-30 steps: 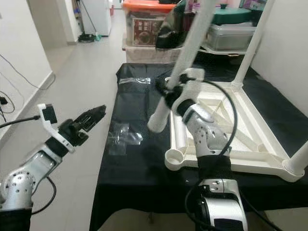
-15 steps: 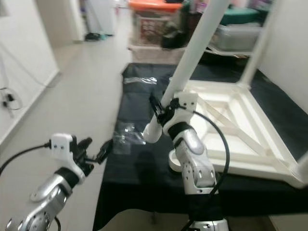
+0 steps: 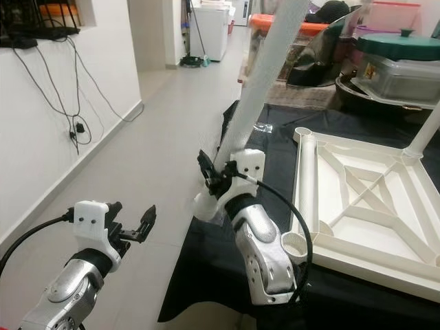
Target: Building children table
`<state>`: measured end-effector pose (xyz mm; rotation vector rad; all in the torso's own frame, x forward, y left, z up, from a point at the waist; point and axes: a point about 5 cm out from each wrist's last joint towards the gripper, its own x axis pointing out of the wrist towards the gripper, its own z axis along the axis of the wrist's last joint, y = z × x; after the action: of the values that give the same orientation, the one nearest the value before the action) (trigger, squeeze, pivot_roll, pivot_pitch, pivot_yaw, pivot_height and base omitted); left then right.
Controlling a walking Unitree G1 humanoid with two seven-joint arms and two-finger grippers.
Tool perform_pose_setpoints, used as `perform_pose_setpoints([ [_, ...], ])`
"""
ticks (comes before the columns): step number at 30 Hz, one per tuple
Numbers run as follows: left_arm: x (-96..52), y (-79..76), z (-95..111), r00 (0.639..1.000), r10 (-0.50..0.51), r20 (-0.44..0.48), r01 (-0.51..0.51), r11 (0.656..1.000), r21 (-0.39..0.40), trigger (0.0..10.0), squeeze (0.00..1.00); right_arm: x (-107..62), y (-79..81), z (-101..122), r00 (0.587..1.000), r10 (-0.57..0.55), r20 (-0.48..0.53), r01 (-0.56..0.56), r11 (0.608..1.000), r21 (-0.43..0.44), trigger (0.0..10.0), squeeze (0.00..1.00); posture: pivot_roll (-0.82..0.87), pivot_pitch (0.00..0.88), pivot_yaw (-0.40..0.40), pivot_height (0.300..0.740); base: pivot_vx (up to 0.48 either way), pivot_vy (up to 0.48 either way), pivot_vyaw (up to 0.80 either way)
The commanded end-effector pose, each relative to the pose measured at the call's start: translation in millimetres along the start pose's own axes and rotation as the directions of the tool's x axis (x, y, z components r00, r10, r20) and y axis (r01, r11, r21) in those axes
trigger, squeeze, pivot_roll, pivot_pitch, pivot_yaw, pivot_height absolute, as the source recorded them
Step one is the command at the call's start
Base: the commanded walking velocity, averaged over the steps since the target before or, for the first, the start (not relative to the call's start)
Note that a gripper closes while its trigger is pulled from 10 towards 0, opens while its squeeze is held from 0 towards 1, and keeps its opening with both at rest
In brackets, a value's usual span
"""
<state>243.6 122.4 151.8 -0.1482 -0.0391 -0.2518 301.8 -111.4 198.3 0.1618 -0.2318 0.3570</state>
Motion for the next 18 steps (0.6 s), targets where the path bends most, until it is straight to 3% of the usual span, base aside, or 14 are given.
perform_pose_setpoints([
  [1, -2.0, -0.9, -5, 1.0, 0.003, -0.016, -0.003, 1.0, 0.008, 10.0, 0.0, -4.0, -1.6, 3, 1.0, -0.025, 0.015, 0.025, 0.999, -0.029, 10.0, 0.0, 0.06, 0.034, -0.049, 0.74, 0.0, -0.48, 0.0],
  [14, -1.8, -5.1, -13, 0.999, 0.0, -0.045, 0.002, 0.999, 0.032, 10.0, 0.0, -0.3, 1.0, 5, 1.0, -0.016, 0.018, 0.016, 0.999, -0.028, 10.0, 0.0, 0.06, 0.039, -0.054, 0.74, 0.0, -0.48, 0.0],
  [18, -2.2, -5.6, -13, 0.999, 0.003, -0.043, -0.002, 1.0, 0.022, 10.0, 0.0, 3.7, -0.3, 11, 0.999, -0.004, 0.037, 0.005, 1.0, -0.028, 10.0, 0.0, 0.06, 0.045, -0.051, 0.74, 0.0, 0.0, 0.0],
])
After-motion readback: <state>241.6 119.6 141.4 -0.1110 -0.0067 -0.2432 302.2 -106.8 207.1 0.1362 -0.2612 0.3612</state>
